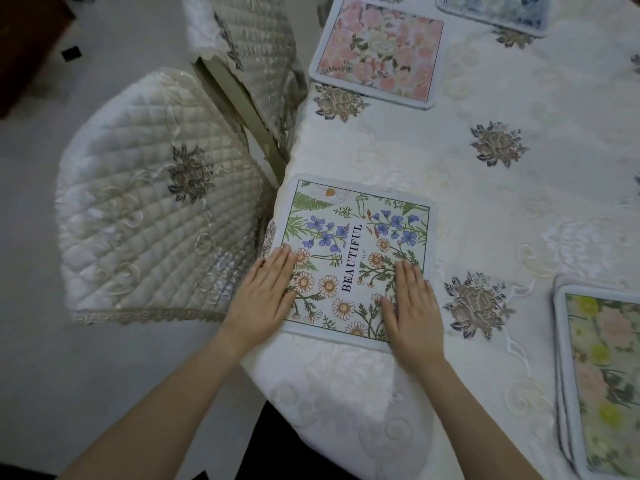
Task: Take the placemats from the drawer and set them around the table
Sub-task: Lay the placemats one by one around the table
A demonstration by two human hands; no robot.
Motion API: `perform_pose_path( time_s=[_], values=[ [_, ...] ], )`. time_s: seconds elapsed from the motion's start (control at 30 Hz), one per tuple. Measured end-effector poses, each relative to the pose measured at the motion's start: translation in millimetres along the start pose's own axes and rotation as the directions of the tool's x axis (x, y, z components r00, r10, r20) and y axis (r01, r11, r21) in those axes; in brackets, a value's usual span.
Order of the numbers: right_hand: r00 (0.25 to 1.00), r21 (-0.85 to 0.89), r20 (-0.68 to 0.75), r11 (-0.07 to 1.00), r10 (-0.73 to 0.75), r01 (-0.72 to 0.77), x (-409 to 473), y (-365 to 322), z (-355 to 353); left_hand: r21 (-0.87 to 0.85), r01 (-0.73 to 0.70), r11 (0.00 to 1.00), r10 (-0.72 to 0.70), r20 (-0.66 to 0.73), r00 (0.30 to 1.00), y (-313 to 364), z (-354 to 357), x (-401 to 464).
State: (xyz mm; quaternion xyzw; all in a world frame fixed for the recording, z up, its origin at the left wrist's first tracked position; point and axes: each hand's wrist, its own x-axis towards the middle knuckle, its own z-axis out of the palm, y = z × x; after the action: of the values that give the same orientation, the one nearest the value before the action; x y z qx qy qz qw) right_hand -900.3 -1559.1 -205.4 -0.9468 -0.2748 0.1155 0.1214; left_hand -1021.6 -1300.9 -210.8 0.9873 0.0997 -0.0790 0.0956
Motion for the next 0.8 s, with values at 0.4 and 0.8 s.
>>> perform_pose_path(
  time_s=[0.4, 0.8],
  values=[
    [1.000, 0.181, 0.029, 0.984, -0.007, 0.001, 7.1, -10.5, -79.5, -0.147, -0.020, 0.989, 0.003, -0.119, 0.993, 51.8, -101.2, 13.3],
    [0.954, 0.123, -0.296, 0.989, -0.044, 0.084, -119.0, -23.4, -154.5, -0.171, -0.247, 0.954, 0.174, -0.357, 0.918, 116.1, -160.9, -81.5]
  ],
)
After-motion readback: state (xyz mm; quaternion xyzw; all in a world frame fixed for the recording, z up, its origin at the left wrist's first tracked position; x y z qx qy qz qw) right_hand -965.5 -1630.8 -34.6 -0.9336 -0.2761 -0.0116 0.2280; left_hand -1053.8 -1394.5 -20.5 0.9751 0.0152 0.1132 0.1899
